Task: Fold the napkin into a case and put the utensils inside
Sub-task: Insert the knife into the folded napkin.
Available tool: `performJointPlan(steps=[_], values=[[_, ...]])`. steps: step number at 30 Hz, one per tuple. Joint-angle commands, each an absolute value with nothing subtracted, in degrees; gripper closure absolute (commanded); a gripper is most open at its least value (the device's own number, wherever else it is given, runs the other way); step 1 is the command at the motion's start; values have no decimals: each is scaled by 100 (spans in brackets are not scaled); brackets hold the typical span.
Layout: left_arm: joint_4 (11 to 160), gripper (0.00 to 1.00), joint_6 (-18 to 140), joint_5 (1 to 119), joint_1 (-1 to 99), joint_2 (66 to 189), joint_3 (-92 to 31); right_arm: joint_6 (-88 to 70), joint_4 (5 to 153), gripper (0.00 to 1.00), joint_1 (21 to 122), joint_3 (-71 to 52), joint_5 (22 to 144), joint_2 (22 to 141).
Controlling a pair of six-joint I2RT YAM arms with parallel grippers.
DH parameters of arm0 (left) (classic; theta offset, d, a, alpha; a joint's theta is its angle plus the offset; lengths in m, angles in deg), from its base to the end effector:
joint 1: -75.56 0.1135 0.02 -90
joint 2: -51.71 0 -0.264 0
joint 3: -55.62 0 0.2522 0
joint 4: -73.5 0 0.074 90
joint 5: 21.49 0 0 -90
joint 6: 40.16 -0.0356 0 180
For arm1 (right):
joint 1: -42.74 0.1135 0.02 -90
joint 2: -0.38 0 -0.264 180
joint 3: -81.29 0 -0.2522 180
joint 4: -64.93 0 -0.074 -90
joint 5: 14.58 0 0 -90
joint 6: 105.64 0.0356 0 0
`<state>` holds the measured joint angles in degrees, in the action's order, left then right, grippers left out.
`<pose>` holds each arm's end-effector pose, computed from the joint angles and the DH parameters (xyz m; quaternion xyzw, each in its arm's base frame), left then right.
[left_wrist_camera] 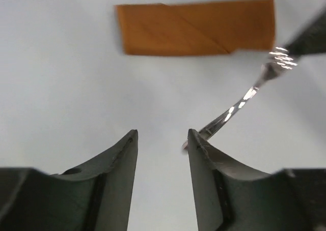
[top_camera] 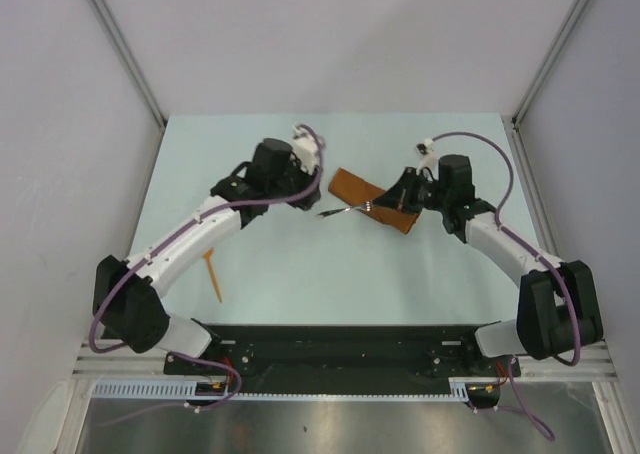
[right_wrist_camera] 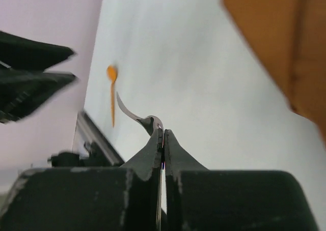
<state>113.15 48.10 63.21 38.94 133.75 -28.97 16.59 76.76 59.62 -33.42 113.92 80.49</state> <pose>0.2570 -0.1951 0.3202 0.3133 0.8380 -0.1728 0.4121 0.2897 0.1111 0.2634 -0.0643 0.8194 0.4612 0.3343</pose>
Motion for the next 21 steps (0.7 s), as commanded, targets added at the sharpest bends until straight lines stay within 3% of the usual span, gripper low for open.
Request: performJointPlan(steps=[1,2,5,7,13,21], values=[[10160,56,6827,6140,4716,13589,-2994,2943,6701,100,5470,-4055,10162,7571],[9958,62,7029,5922,4821,13765,-3003,2997,6779,100,5364,-4143,9752,7526],[9072,94,7785,5692,4814,14573,-3187,3208,6728,100,5110,-4416,9136,7360],[8483,100,8479,5577,4761,15162,-3197,3252,6700,100,5039,-4592,8852,7271],[6576,100,9632,5665,4568,16339,-3152,2989,6779,100,4793,-4689,8421,7412],[6001,100,10257,5902,4524,17185,-3530,2717,6340,100,4511,-4778,8701,7788]])
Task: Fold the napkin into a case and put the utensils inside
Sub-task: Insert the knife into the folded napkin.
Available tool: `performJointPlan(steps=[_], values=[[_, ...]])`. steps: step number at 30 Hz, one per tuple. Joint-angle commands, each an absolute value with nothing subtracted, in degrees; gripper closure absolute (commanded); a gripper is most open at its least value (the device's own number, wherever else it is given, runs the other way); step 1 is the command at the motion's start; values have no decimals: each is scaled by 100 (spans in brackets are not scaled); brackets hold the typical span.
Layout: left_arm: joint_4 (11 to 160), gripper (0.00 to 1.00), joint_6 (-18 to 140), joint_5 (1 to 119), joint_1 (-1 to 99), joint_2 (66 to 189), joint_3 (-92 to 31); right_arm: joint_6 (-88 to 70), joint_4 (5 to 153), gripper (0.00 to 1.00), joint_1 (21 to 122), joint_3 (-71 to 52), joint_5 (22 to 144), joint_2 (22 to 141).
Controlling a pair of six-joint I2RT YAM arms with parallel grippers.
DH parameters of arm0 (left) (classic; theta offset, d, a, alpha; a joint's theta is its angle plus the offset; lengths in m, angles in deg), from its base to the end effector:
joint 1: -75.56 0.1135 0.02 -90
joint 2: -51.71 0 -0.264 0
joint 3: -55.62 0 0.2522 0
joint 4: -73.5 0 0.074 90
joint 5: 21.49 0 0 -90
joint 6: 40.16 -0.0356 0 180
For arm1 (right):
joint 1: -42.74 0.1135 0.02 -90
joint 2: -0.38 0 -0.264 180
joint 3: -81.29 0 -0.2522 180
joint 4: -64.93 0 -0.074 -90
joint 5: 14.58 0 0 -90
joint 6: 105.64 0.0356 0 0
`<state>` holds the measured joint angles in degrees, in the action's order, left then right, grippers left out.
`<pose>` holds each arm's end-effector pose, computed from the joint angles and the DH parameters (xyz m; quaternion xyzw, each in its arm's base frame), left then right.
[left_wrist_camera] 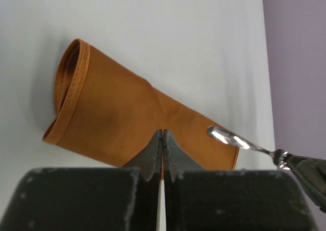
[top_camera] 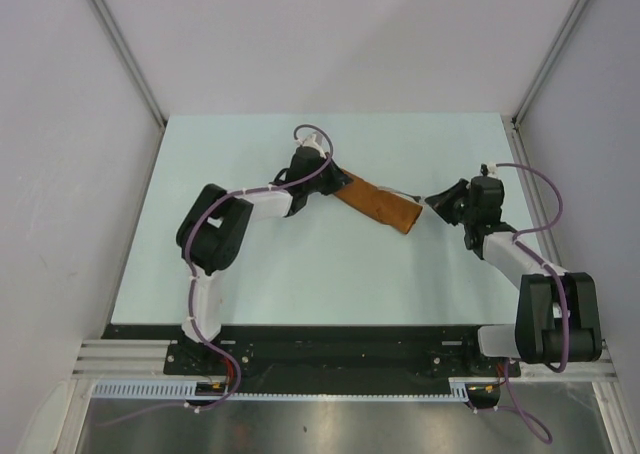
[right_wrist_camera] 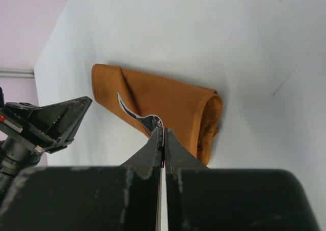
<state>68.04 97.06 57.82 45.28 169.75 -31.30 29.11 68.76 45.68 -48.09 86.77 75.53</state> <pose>0.3924 -0.2368 0.1690 -0.0751 0.8409 -0.3933 0.3641 0.2769 0.0212 0.2122 0.2576 0.8164 0.2838 0.4320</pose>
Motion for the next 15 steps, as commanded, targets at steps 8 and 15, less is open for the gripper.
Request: performJointPlan(steps=[8,15], values=[[6510,100,10783,6428,4576,17598,-3926,2699,5813,100,4502,-4707,9000,8422],[6854,100,10995,6526,4620,17941,-4313,2734,5514,100,4502,-4619,9132,8800]])
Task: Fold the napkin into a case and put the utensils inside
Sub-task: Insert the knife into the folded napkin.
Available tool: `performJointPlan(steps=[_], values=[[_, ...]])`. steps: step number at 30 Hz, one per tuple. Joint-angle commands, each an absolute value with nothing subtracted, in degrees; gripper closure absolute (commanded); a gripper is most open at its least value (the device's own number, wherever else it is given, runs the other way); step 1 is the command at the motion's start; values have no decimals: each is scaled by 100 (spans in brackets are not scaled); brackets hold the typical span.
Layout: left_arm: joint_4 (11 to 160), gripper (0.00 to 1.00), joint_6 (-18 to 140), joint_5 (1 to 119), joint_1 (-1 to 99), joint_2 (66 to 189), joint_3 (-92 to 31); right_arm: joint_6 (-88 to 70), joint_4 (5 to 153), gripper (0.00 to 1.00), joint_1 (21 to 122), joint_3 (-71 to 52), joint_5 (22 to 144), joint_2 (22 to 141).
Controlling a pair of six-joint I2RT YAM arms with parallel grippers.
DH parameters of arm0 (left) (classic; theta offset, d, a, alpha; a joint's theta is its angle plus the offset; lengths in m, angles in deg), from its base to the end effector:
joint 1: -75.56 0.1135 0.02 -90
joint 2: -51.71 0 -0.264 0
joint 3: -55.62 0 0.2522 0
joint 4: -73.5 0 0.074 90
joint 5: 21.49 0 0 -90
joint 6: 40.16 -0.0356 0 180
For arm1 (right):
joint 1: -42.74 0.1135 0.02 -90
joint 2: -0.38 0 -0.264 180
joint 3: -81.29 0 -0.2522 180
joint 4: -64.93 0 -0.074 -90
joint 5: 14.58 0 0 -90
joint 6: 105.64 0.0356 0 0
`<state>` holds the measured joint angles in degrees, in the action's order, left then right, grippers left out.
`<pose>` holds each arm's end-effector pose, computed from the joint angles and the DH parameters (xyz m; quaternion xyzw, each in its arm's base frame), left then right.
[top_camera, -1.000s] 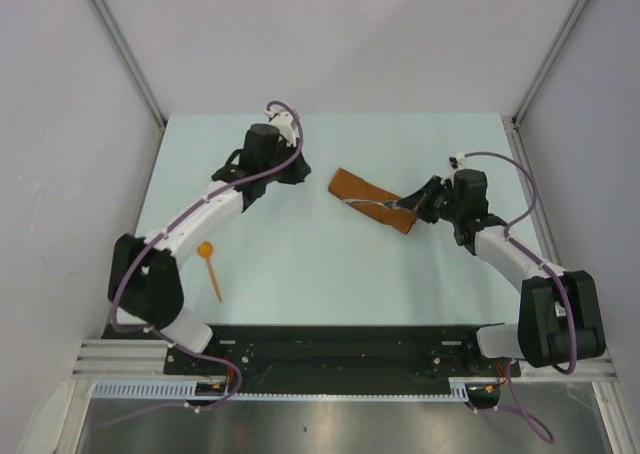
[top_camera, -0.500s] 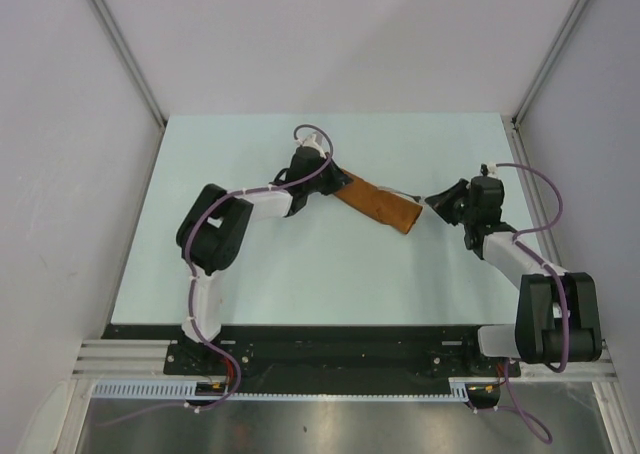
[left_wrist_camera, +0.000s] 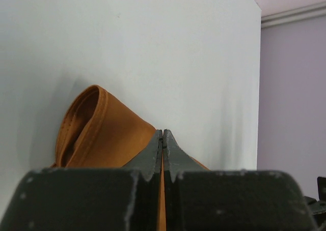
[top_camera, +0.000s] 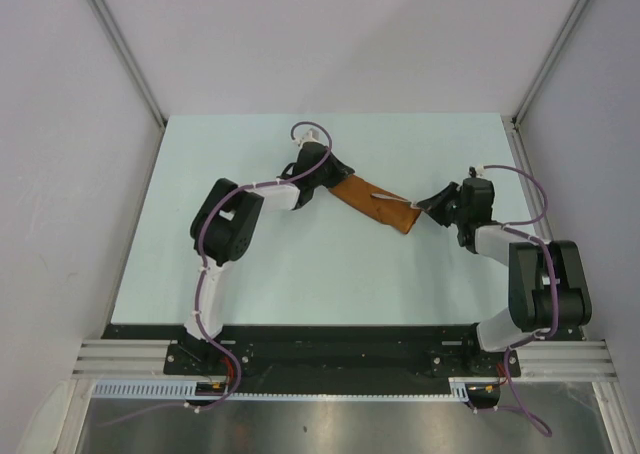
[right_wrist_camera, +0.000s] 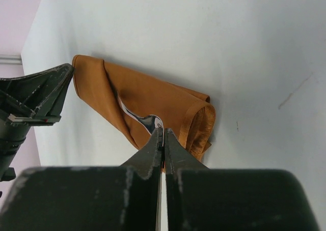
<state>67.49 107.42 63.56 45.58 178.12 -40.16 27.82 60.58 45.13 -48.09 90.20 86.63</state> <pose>0.4257 -0.2491 0.1519 -0.1779 0.8221 -0.3996 0.3644 0.2997 0.0216 0.1737 0.2441 0.8315 0.2926 0.4042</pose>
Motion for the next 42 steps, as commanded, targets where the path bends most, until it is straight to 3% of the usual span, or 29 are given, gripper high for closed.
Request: performJointPlan(steps=[1,22,42], values=[[6845,100,11030,6544,4638,17967,-4295,2743,5453,100,4502,-4602,9167,8844],[6801,100,11171,6544,4726,18187,-4278,3709,3871,100,4722,-4294,9537,10285],[6783,100,11162,6491,4743,18144,-4234,3973,3351,100,5214,-3880,9335,11182]])
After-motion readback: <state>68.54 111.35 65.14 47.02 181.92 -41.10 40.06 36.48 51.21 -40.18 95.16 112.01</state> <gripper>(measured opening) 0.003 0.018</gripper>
